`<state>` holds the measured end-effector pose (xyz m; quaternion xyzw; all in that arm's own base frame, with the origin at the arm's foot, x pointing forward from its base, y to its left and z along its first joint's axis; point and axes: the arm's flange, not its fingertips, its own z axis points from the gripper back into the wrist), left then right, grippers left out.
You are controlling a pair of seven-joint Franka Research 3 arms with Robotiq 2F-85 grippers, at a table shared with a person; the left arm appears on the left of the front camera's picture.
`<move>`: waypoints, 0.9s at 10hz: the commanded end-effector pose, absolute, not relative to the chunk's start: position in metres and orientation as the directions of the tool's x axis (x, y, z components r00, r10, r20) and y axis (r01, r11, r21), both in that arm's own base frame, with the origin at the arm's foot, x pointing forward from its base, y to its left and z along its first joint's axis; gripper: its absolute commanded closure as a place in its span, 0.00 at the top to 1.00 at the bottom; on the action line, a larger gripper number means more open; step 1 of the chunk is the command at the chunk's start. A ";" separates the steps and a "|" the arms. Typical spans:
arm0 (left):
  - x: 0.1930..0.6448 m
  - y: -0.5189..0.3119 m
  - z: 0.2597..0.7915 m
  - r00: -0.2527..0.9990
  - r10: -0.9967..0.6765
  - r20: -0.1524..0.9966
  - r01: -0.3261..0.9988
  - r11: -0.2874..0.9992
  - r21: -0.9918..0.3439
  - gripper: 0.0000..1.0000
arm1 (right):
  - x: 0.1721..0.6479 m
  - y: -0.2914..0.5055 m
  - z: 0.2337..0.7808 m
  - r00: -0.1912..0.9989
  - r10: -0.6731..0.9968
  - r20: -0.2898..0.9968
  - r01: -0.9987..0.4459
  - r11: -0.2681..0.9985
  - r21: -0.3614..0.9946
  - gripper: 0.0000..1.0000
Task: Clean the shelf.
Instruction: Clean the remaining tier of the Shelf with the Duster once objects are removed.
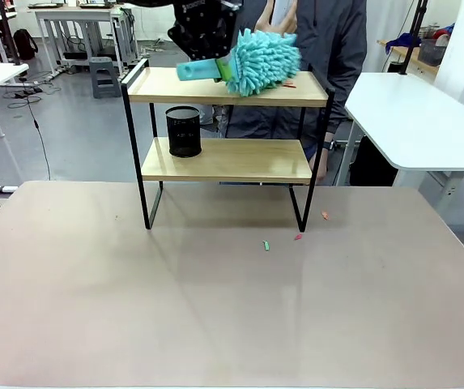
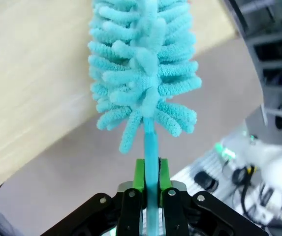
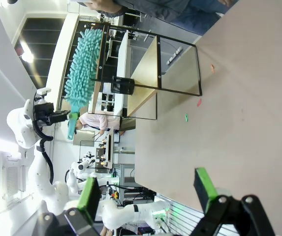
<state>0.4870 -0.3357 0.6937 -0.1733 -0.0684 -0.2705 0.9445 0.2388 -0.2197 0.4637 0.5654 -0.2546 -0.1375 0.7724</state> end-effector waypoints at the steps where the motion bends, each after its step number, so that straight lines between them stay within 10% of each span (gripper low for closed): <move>1: 0.460 -0.312 0.701 0.709 -0.686 0.163 0.696 0.644 -0.317 0.12 | 0.242 -0.220 0.465 0.822 -0.506 0.263 -0.108 0.315 0.943 1.00; 6: 0.413 -0.260 0.716 0.458 -0.871 0.181 0.864 0.388 -0.320 0.12 | 0.242 -0.220 0.465 0.822 -0.506 0.263 -0.108 0.315 0.943 1.00; 9: 0.406 -0.239 0.721 0.507 -0.824 0.253 0.847 0.424 -0.320 0.12 | 0.242 -0.220 0.465 0.822 -0.506 0.263 -0.108 0.315 0.943 1.00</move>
